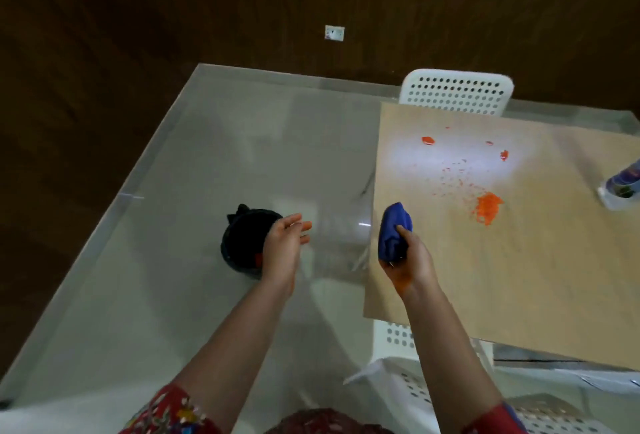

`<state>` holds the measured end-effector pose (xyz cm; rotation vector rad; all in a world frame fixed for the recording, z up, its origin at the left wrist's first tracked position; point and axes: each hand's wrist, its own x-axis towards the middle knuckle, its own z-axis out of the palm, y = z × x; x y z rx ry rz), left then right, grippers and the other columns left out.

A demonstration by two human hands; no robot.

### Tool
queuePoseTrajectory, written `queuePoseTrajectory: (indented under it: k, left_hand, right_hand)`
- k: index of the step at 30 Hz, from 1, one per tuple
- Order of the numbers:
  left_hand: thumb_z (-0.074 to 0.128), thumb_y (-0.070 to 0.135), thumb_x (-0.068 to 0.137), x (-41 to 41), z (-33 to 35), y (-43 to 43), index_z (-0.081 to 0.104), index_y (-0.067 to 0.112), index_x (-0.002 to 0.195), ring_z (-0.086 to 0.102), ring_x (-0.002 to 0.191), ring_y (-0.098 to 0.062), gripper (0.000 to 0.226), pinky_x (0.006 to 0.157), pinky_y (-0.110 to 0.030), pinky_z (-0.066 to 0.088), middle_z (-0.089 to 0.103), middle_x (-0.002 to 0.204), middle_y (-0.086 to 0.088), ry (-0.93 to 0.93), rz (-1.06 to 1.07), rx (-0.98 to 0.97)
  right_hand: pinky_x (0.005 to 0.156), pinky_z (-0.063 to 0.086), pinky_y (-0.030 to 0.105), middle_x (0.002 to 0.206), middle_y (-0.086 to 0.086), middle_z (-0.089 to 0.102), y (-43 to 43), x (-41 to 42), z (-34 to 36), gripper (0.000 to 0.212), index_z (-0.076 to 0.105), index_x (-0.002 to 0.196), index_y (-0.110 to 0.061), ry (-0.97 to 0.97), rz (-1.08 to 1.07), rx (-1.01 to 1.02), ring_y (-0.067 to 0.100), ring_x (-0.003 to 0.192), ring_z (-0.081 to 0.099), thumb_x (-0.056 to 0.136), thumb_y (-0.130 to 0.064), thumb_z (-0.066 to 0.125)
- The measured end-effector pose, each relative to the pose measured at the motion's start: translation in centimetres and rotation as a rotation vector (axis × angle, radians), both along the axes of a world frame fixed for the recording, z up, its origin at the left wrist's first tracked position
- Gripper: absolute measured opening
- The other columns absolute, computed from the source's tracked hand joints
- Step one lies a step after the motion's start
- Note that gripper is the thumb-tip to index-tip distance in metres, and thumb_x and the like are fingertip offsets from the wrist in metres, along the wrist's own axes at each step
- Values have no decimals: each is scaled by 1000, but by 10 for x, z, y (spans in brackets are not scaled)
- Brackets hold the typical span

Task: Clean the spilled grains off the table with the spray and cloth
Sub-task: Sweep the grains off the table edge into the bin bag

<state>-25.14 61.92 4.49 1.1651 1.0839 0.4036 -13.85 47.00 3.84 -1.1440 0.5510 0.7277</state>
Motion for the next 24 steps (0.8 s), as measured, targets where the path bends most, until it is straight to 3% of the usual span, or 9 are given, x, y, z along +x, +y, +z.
queuePoseTrajectory:
  k: [4, 12, 18, 24]
  left_hand:
    - [46, 13, 100, -45, 1, 53, 56, 15, 118, 61, 99, -19, 21, 79, -27, 40, 64, 110, -1, 40, 79, -46]
    - [47, 17, 100, -65, -46, 142, 56, 14, 120, 62, 96, -20, 22, 83, -31, 40, 64, 111, -2, 155, 129, -108]
    - [49, 17, 98, -48, -95, 224, 58, 11, 121, 62, 94, -17, 25, 77, -28, 41, 66, 112, -2, 249, 59, -94]
    - [48, 16, 97, -30, -139, 315, 58, 13, 116, 62, 101, -21, 22, 66, -23, 40, 64, 110, -2, 369, 10, -106]
  right_hand:
    - [63, 48, 32, 95, 7, 59, 62, -34, -4, 12, 52, 108, -13, -29, 137, -64, 19, 80, 58, 96, -15, 55]
    - [65, 49, 34, 99, 3, 59, 148, -53, -33, 9, 54, 103, -19, 38, 248, -161, 21, 88, 59, 96, -16, 57]
    - [74, 51, 37, 95, 4, 57, 229, -33, -70, 14, 49, 111, -16, 35, 326, -281, 18, 82, 58, 98, -15, 54]
    - [59, 48, 32, 116, 12, 55, 317, -11, -108, 28, 50, 125, -12, 128, 315, -349, 23, 91, 58, 97, -16, 55]
